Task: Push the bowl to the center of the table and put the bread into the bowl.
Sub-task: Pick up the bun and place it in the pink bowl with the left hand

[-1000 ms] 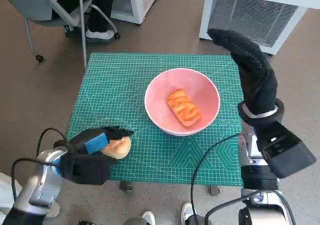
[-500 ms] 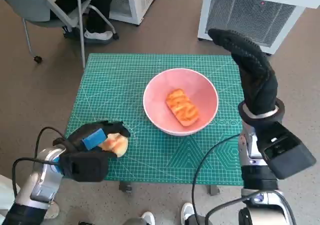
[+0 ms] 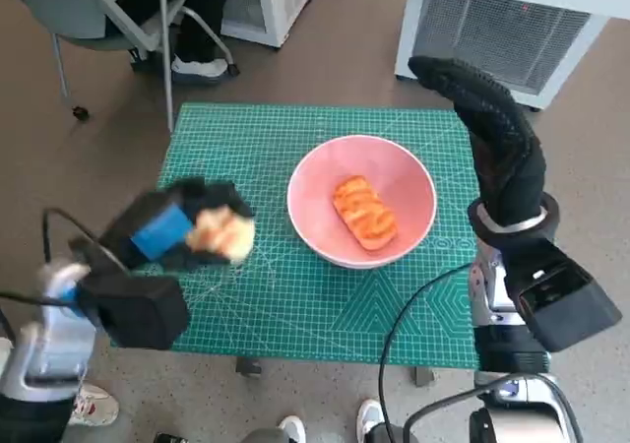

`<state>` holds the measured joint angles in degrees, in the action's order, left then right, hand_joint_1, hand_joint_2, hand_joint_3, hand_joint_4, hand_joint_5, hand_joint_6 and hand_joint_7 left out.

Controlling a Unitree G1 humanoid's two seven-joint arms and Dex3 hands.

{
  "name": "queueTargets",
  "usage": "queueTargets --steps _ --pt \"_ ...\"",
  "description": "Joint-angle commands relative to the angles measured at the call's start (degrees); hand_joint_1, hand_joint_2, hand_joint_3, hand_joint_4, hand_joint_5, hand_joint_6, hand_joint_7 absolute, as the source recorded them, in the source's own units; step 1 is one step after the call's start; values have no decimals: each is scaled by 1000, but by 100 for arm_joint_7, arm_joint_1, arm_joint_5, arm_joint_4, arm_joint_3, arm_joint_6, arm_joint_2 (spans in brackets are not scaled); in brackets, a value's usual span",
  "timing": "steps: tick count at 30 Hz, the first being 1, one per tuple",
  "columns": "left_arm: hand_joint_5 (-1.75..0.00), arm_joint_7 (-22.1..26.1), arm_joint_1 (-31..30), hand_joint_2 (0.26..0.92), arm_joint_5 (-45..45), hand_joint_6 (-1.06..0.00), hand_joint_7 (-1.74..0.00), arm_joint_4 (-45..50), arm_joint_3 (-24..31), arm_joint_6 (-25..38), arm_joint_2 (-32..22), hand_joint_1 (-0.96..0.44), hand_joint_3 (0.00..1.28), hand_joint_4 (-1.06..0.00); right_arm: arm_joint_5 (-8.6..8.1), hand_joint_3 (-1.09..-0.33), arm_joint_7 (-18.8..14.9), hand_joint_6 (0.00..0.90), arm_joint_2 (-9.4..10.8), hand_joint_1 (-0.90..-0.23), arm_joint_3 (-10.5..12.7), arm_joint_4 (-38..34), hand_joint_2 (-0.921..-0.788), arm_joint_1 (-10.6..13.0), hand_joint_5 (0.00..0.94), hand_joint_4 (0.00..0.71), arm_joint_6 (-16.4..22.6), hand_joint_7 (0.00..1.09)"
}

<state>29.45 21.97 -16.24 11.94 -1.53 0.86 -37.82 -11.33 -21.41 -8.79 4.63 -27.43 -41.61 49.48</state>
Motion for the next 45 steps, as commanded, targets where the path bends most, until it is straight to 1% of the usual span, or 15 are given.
queueTargets --steps 1,7,16,18,19,20,21,22,24,27,29,32,35,41,45 --pt "-1275 -131 541 921 15 -602 -1275 142 -145 132 301 1 156 -510 -42 -817 -77 -1 -17 -577 7 -147 -921 14 41 246 33 604" --pt "-1265 -353 1281 921 -163 -593 -1284 -339 -557 -126 742 1 155 -521 -56 -811 -96 -1 -23 -578 21 -237 -921 -30 44 249 104 606" --pt "-1284 -398 2358 921 -458 -566 -1266 -1736 -1239 -720 1277 1 154 -548 -25 -817 -60 -1 -20 -574 16 -179 -921 -18 45 248 144 608" --pt "-1307 -300 2516 921 -540 -506 -1311 -1947 -1376 -672 1357 1 186 -536 -22 -817 -58 -1 -30 -575 20 -165 -921 -8 46 247 155 608" --pt "-1165 -247 2583 911 -580 -463 -1192 -2038 -1441 -630 1388 3 185 -500 -20 -818 -57 -1 -34 -575 23 -169 -921 -8 46 247 162 608" --pt "-857 -152 2648 904 -615 -445 -935 -2138 -1524 -537 1422 10 166 -501 -23 -818 -58 -1 -43 -575 30 -167 -921 -8 46 247 165 608" --pt "-696 -89 2691 899 -637 -423 -802 -2211 -1576 -479 1445 7 150 -472 -24 -818 -58 -1 -48 -574 34 -167 -921 -8 46 247 167 608" --pt "-448 13 2740 898 -674 -407 -575 -2295 -1645 -371 1471 2 116 -437 -25 -819 -54 -1 -54 -574 37 -144 -921 -3 46 246 153 608" --pt "-183 236 2841 885 -732 -357 -295 -2419 -1766 -135 1514 -34 67 -297 -32 -825 -50 -1 -63 -572 40 -93 -921 10 47 244 122 608" --pt "-60 564 2975 878 -797 -304 -140 -2530 -1918 225 1564 -137 41 -168 -51 -832 -51 -1 -71 -570 44 -26 -921 34 47 241 75 607" --pt "-31 759 3027 880 -827 -283 -95 -2540 -1990 439 1574 -203 34 -126 -63 -835 -50 -1 -69 -569 46 15 -921 52 47 239 41 606" --pt "-10 999 3072 890 -856 -265 -57 -2551 -2065 692 1594 -295 29 -88 -55 -839 -36 -1 -64 -569 45 104 -921 93 47 237 -7 604" --pt "-3 1055 3045 901 -807 -259 -40 -2573 -2048 751 1611 -351 27 -74 -32 -840 -17 -1 -59 -566 48 179 -921 124 48 233 -41 602" --pt "-1 745 2812 911 -348 -251 -25 -2593 -1628 476 1716 -379 20 -65 -17 -846 33 -1 -48 -552 67 299 -921 156 46 219 -138 597" --pt "-2 239 2640 915 128 -257 -24 -2751 -1166 -201 1870 -370 17 -68 -80 -849 35 -1 -26 -548 89 321 -921 135 47 215 -212 593"
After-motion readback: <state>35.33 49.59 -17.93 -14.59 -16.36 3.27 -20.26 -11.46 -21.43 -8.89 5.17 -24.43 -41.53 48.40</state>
